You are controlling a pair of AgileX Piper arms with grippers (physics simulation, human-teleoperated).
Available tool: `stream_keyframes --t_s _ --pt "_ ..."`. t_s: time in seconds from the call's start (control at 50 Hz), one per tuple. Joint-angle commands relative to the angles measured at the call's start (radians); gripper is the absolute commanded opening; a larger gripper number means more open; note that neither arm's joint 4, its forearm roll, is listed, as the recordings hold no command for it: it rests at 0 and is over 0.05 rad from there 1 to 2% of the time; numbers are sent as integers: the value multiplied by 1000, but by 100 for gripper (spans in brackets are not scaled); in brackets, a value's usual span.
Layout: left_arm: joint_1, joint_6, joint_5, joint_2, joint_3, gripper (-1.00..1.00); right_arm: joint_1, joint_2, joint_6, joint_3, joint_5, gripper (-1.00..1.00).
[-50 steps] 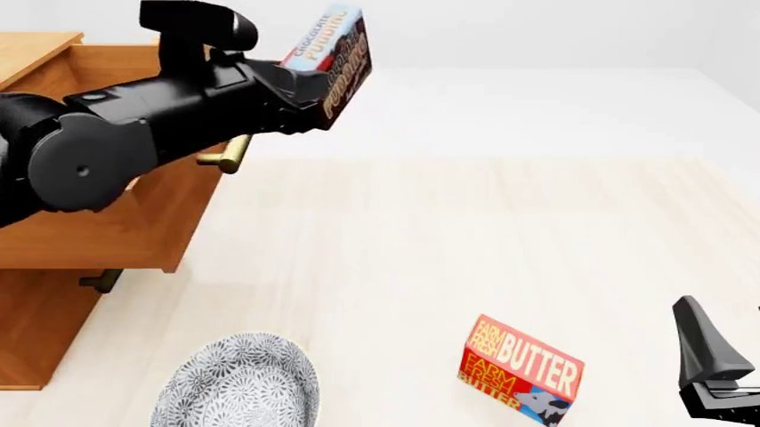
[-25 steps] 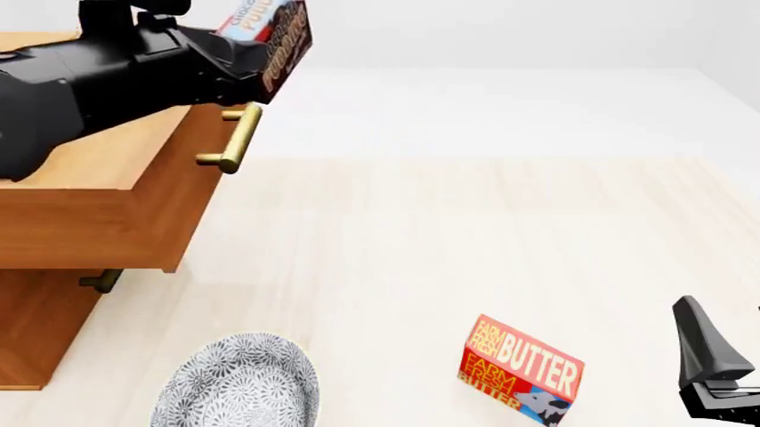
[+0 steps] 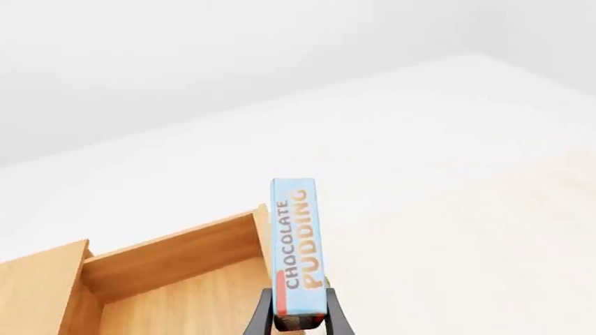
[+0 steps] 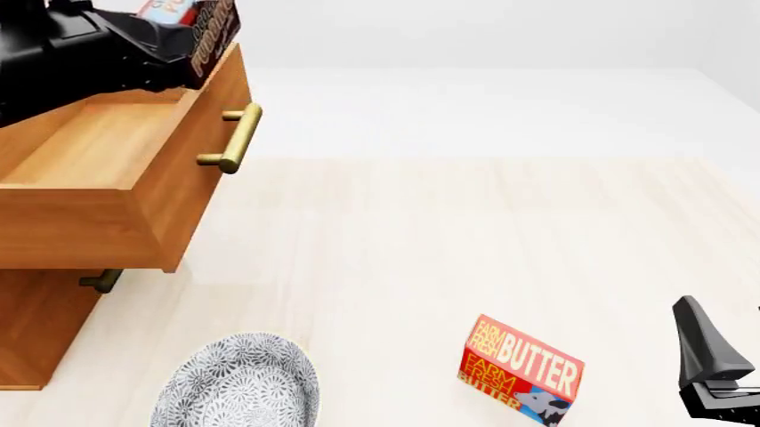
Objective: Put the chocolate pudding in the top drawer of the cabinet and close it.
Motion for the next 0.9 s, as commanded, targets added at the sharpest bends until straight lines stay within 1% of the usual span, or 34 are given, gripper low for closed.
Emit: stream_keyframes --t_s 0.02,0.24,0.38,0.42,0.66,0.82,0.9 --pt "64 24 9 -29 5 -100 0 0 0 0 0 100" --pt "134 10 -5 -49 28 -100 0 0 0 0 0 100" --pt "167 15 -2 -54 31 -100 0 0 0 0 0 100" --pt "196 24 -4 -65 38 -100 0 0 0 0 0 100" --pt "227 14 8 -63 46 -100 0 0 0 0 0 100" --pt "244 15 38 -84 55 -100 0 0 0 0 0 100" --pt "253 3 44 -99 77 -100 0 0 0 0 0 100"
